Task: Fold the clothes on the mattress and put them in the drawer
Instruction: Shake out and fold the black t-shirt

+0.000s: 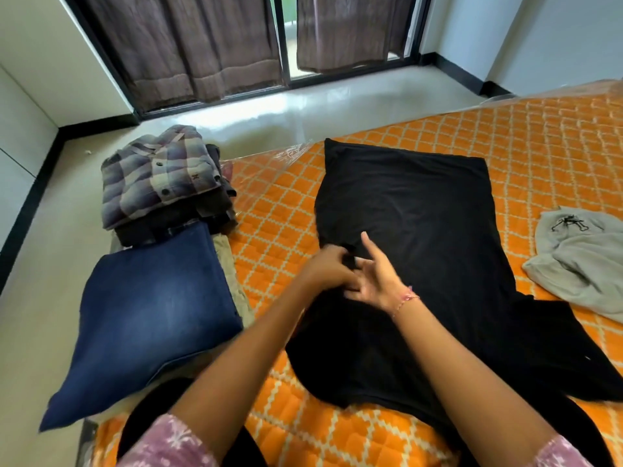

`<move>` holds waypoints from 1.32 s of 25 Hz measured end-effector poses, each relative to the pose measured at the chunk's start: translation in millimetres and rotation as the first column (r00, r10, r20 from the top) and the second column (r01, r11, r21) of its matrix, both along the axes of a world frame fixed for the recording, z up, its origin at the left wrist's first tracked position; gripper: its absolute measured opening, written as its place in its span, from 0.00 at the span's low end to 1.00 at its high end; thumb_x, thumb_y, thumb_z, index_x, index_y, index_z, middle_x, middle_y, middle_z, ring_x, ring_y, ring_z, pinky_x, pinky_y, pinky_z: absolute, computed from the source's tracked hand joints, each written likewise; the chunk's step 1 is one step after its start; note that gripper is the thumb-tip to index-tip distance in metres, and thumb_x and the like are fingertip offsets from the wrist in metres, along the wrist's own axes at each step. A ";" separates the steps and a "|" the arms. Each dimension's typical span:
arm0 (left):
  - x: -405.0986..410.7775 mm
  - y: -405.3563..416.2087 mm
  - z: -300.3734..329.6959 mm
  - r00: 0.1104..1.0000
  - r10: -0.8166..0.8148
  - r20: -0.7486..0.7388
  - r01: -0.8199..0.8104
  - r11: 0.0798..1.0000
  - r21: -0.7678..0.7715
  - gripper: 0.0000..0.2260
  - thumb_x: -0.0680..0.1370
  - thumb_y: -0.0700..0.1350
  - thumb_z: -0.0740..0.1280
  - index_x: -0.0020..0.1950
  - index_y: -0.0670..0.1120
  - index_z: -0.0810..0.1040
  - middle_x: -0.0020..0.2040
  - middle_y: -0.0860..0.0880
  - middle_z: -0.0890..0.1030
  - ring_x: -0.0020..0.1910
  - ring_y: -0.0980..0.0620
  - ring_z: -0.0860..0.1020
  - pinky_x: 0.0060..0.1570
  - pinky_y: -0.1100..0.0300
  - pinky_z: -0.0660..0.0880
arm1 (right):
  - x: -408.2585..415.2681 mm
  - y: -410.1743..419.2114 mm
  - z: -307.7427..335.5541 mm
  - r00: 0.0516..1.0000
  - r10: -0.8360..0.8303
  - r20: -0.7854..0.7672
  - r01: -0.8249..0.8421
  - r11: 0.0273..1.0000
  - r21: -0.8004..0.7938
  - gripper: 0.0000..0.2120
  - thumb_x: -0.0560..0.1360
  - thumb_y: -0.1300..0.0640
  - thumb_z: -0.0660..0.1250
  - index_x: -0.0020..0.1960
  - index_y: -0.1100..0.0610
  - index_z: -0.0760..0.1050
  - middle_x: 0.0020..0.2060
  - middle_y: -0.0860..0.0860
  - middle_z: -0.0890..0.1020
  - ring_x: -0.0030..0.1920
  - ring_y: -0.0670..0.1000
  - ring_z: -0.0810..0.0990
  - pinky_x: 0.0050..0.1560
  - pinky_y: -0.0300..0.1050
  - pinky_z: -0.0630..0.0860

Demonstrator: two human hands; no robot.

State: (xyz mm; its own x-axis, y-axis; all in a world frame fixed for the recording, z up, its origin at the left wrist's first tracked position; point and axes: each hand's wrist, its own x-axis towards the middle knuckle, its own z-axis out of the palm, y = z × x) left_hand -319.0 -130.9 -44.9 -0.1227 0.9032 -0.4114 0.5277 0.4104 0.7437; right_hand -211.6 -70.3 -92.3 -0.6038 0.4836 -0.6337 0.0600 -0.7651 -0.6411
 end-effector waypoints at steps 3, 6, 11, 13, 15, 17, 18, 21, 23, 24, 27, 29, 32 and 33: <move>65.5 -12.6 -37.8 0.973 -0.211 -0.092 0.207 0.977 -0.051 0.30 0.69 0.44 0.76 0.67 0.39 0.68 0.59 0.38 0.77 0.53 0.43 0.77 0.44 0.56 0.72 | 42.8 2.6 -19.4 0.985 0.011 0.174 -0.011 1.000 -0.002 0.12 0.75 0.50 0.65 0.43 0.59 0.77 0.31 0.54 0.82 0.30 0.51 0.80 0.36 0.42 0.76; 71.0 -67.1 -79.8 0.757 -0.240 -0.607 0.312 0.950 0.014 0.42 0.65 0.60 0.74 0.74 0.47 0.62 0.67 0.42 0.71 0.63 0.44 0.72 0.55 0.50 0.72 | 61.9 3.3 -44.2 0.908 -0.051 0.416 0.016 0.996 0.087 0.07 0.77 0.62 0.62 0.46 0.64 0.78 0.33 0.56 0.81 0.28 0.53 0.80 0.29 0.39 0.76; 36.0 -116.1 -101.9 0.678 0.007 -0.735 0.042 0.998 0.049 0.23 0.70 0.42 0.71 0.65 0.46 0.73 0.55 0.43 0.75 0.47 0.42 0.77 0.31 0.54 0.72 | 65.6 8.8 -58.6 0.872 -0.377 0.312 0.351 0.926 0.138 0.14 0.78 0.59 0.62 0.60 0.65 0.76 0.53 0.59 0.80 0.55 0.58 0.79 0.58 0.51 0.76; 37.9 -115.9 -93.6 0.714 0.010 -0.700 0.004 1.000 0.018 0.16 0.76 0.35 0.60 0.63 0.43 0.69 0.57 0.43 0.71 0.49 0.42 0.75 0.33 0.56 0.65 | 72.3 7.5 -61.8 0.825 -0.380 0.419 0.325 0.924 0.199 0.14 0.74 0.57 0.67 0.56 0.63 0.78 0.53 0.56 0.80 0.53 0.56 0.79 0.58 0.51 0.76; 43.1 -116.7 -92.4 0.679 -0.034 -0.733 0.079 0.997 0.027 0.13 0.78 0.35 0.57 0.61 0.43 0.68 0.57 0.44 0.72 0.49 0.43 0.75 0.36 0.56 0.65 | 75.4 0.6 -57.2 0.781 -0.366 0.506 0.270 0.929 0.254 0.23 0.68 0.47 0.69 0.58 0.60 0.78 0.59 0.55 0.79 0.56 0.57 0.78 0.62 0.53 0.74; 47.2 -118.6 -93.9 0.613 -0.164 -0.772 0.183 0.981 -0.064 0.14 0.79 0.35 0.59 0.64 0.44 0.67 0.58 0.44 0.72 0.52 0.44 0.76 0.39 0.56 0.69 | 72.7 -11.0 -47.7 0.765 -0.316 0.562 0.160 0.937 0.309 0.33 0.69 0.39 0.68 0.66 0.60 0.72 0.63 0.54 0.75 0.63 0.59 0.74 0.66 0.51 0.70; 48.1 -118.8 -95.3 0.580 -0.218 -0.785 0.221 0.970 -0.106 0.16 0.78 0.35 0.60 0.65 0.43 0.66 0.58 0.44 0.71 0.53 0.44 0.76 0.40 0.56 0.70 | 70.6 -14.6 -46.8 0.736 -0.261 0.625 0.019 0.931 0.365 0.34 0.70 0.40 0.70 0.67 0.60 0.70 0.62 0.55 0.75 0.64 0.59 0.73 0.65 0.49 0.70; 50.7 -121.3 -93.0 0.517 -0.296 -0.803 0.241 0.951 -0.196 0.16 0.79 0.34 0.59 0.66 0.42 0.64 0.60 0.42 0.69 0.55 0.43 0.75 0.40 0.57 0.69 | 69.6 -21.3 -53.3 0.688 -0.300 0.660 -0.101 0.862 0.497 0.11 0.73 0.53 0.70 0.51 0.59 0.78 0.52 0.56 0.81 0.55 0.59 0.78 0.54 0.46 0.74; 57.5 -120.5 -87.1 0.476 -0.341 -0.811 0.265 0.935 -0.237 0.14 0.80 0.34 0.56 0.66 0.42 0.64 0.60 0.42 0.69 0.56 0.43 0.74 0.42 0.56 0.69 | 75.0 -20.2 -52.4 0.714 -0.402 0.573 0.034 0.837 0.546 0.11 0.77 0.55 0.66 0.38 0.59 0.74 0.41 0.55 0.78 0.47 0.56 0.77 0.45 0.43 0.69; 62.7 -119.6 -84.6 0.461 -0.351 -0.815 0.288 0.928 -0.237 0.14 0.80 0.35 0.57 0.65 0.42 0.65 0.60 0.42 0.69 0.55 0.44 0.74 0.42 0.56 0.68 | 80.2 -17.7 -53.3 0.721 -0.434 0.540 0.080 0.826 0.557 0.13 0.78 0.55 0.64 0.36 0.59 0.72 0.38 0.55 0.76 0.44 0.54 0.74 0.43 0.43 0.67; 77.0 -113.7 -74.7 0.452 -0.279 -0.847 0.336 0.933 -0.127 0.18 0.73 0.39 0.71 0.61 0.43 0.72 0.53 0.43 0.74 0.47 0.46 0.77 0.35 0.58 0.68 | 98.8 -7.3 -51.3 0.811 -0.472 0.347 0.231 0.802 0.551 0.14 0.77 0.58 0.65 0.33 0.56 0.73 0.35 0.54 0.75 0.41 0.52 0.72 0.42 0.45 0.68; 85.6 -107.5 -72.7 0.501 -0.382 -0.777 0.335 0.913 -0.232 0.23 0.74 0.36 0.68 0.67 0.42 0.66 0.59 0.42 0.70 0.53 0.44 0.75 0.39 0.57 0.68 | 116.1 -2.9 -51.5 0.799 -0.505 0.328 0.261 0.781 0.568 0.14 0.77 0.58 0.66 0.32 0.54 0.74 0.35 0.53 0.76 0.40 0.51 0.73 0.43 0.46 0.69; 108.4 -101.2 -75.7 0.494 -0.535 -0.685 0.339 0.844 -0.415 0.21 0.78 0.35 0.62 0.70 0.42 0.61 0.64 0.41 0.66 0.59 0.41 0.72 0.49 0.53 0.71 | 145.1 -4.8 -58.1 0.673 -0.482 0.561 -0.004 0.756 0.654 0.19 0.78 0.55 0.64 0.30 0.56 0.67 0.32 0.54 0.74 0.42 0.55 0.74 0.41 0.45 0.65; 112.4 -100.8 -78.3 0.499 -0.556 -0.665 0.332 0.831 -0.445 0.21 0.78 0.36 0.61 0.70 0.42 0.60 0.64 0.41 0.66 0.59 0.41 0.72 0.51 0.52 0.71 | 152.1 -6.9 -60.0 0.652 -0.473 0.592 -0.071 0.740 0.669 0.20 0.79 0.55 0.63 0.29 0.56 0.66 0.30 0.53 0.73 0.42 0.57 0.75 0.40 0.45 0.63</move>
State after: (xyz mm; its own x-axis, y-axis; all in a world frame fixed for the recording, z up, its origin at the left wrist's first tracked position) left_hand -206.6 -231.7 -123.2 -0.0903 0.8186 -0.5672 0.9949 0.0489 -0.0878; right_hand -59.5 -77.2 -152.2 0.0504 0.9466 -0.3183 0.5773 -0.2877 -0.7641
